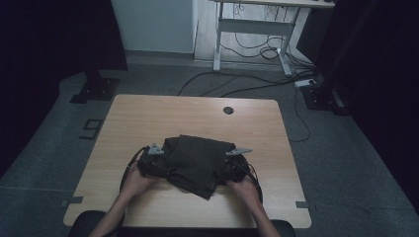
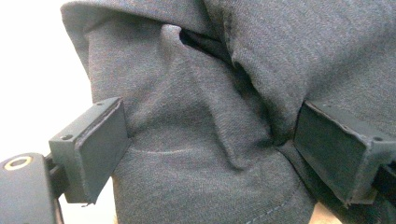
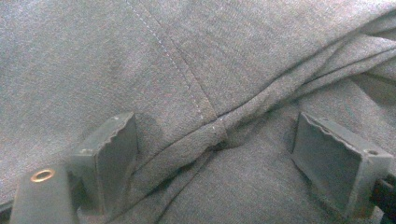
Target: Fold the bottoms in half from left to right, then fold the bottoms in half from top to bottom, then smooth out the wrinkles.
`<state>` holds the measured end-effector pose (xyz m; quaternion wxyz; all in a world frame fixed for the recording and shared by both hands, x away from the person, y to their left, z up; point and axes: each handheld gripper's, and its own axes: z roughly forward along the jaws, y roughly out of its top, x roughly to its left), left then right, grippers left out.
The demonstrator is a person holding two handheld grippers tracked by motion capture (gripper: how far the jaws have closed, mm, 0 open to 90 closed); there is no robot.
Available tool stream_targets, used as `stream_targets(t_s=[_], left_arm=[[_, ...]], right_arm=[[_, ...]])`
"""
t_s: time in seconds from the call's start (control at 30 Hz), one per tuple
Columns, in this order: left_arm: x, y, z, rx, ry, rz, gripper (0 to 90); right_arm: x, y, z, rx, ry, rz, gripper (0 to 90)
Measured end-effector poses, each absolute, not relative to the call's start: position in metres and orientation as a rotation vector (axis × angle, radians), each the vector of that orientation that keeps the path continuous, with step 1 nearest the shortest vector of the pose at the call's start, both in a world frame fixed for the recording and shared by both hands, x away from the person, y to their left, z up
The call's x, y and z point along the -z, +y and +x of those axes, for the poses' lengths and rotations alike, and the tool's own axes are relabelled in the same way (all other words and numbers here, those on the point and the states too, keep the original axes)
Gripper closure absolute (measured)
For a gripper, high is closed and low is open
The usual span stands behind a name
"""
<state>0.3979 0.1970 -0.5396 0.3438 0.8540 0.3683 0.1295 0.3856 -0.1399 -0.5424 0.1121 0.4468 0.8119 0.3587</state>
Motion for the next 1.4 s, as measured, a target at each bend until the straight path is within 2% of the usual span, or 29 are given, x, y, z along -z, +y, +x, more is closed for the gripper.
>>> stream_targets(t_s=[0.83,0.97,1.4], left_arm=[[0.540,0.201,0.469,-0.339,1.103,2.187,6.1],[0.542,0.204,0.475,-0.314,1.145,2.151,4.7],[0.530,0.211,0.467,-0.306,1.109,2.156,5.3]], right_arm=[[0.540,-0.125,0.461,-0.996,2.358,1.380,13.5],[0.541,-0.125,0.469,-1.007,2.341,1.386,13.2],[0.530,-0.132,0.468,-1.056,2.353,1.376,13.8]])
